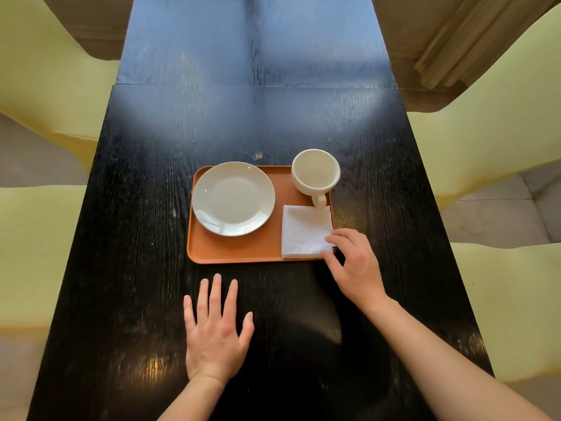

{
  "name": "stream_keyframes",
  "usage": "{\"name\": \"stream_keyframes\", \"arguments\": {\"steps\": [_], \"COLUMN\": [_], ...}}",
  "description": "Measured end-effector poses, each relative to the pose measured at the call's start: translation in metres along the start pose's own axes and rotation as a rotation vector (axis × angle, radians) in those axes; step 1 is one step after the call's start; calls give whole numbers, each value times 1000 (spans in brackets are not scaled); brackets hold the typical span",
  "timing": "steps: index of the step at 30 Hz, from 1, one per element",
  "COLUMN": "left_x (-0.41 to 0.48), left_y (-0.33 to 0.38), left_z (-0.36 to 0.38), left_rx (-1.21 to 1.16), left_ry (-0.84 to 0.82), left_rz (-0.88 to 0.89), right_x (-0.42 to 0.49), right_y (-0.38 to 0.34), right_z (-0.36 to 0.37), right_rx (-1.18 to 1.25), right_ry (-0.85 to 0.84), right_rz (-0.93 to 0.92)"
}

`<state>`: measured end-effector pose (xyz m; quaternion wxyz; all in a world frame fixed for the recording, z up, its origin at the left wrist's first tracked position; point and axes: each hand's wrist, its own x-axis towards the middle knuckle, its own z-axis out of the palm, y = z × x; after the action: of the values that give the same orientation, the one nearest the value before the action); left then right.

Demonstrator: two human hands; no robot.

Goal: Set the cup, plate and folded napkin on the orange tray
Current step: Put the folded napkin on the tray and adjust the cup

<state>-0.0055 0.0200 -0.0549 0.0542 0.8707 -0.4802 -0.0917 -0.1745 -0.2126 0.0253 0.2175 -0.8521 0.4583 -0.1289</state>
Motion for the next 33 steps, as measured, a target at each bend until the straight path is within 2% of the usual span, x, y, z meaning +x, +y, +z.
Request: {"name": "stream_keyframes", "arguments": {"steps": [7, 10, 14, 18, 21, 25, 33], "left_x": [0, 0, 1, 1, 0, 0, 0], "left_y": [1, 1, 2, 3, 2, 1, 3], "left_z": [-3, -4, -7, -9, -8, -5, -11], "left_rx": [4, 6, 7, 19, 21, 13, -5], "left_ry": [-19, -31, -47, -65, -73, -74, -81], "left_rz": [1, -3, -7, -13, -13, -10, -16], "right_x": [7, 10, 13, 43, 72, 99, 119], "right_y": [-13, -17, -34, -66, -84, -93, -100], "right_z": [-5, -6, -1, 21, 38, 50, 63], "right_rx": [47, 65, 103, 142, 223, 299, 345], "right_ry": [127, 152, 98, -39, -136, -150, -129], "right_rz": [43, 121, 141, 108, 235, 455, 589]}}
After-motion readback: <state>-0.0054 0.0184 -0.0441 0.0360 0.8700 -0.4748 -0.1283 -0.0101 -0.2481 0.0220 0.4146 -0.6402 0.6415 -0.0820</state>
